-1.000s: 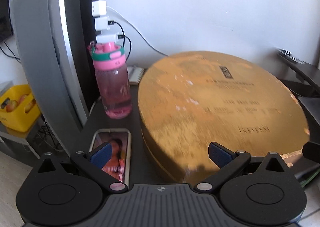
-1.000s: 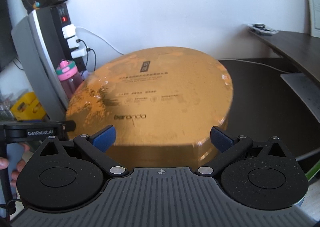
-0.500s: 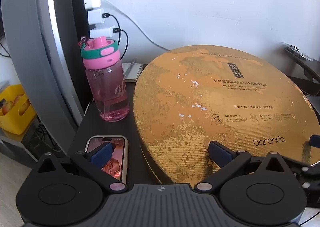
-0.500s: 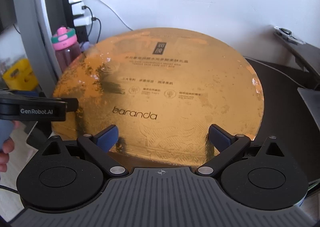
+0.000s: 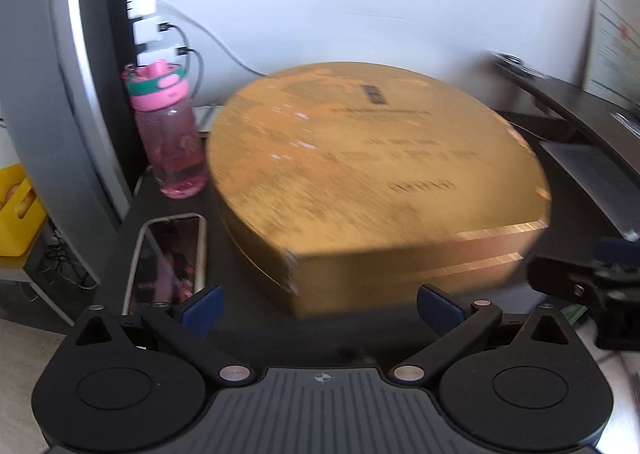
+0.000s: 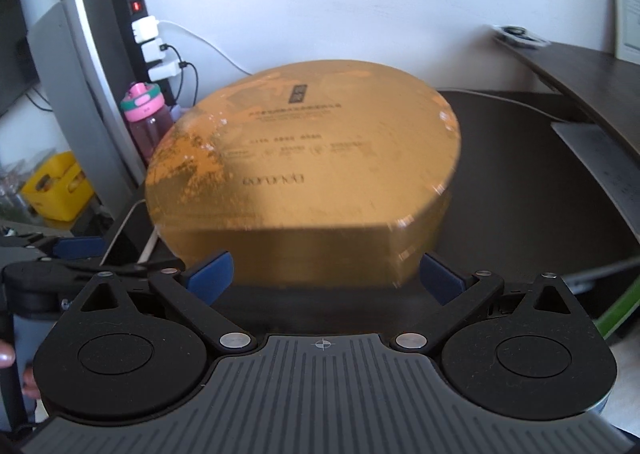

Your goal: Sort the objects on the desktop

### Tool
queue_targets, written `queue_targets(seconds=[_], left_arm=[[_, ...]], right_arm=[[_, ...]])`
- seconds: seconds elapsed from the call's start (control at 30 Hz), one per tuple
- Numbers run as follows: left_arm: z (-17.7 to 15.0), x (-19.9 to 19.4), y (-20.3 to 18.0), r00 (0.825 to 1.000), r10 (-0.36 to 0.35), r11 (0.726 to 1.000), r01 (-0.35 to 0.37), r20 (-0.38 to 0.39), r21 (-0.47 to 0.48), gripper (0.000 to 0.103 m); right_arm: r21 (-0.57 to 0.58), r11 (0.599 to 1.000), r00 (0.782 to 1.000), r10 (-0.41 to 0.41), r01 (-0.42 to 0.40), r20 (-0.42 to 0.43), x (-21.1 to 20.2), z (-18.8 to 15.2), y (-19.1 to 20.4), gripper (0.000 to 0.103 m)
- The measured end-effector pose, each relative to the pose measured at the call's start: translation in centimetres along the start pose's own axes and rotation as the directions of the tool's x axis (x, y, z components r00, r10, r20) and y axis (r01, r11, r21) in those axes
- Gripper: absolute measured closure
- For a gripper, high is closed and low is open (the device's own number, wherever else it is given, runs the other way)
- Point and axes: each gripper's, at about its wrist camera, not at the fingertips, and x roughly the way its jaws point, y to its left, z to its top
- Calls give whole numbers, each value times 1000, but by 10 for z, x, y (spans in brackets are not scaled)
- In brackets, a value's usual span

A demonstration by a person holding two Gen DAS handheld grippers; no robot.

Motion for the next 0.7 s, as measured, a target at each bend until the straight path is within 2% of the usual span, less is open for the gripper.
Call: queue_targets(seconds=[0.17, 0.27, 0.7], left_arm=[[-20, -10, -15, 1000, -21, 999, 21, -16, 29, 0], [-25, -13, -14, 999, -24, 1000, 25, -28, 13, 0], [-23, -18, -9, 1000, 10, 1000, -10, -7, -13, 0]], right_arm=[[19, 1000, 1000, -16, 17, -3, -24, -16, -5, 0], [15, 1000, 1000, -16, 16, -6, -30, -19, -6, 0], [0, 999, 999, -37, 37, 2, -27, -19, -5, 0]])
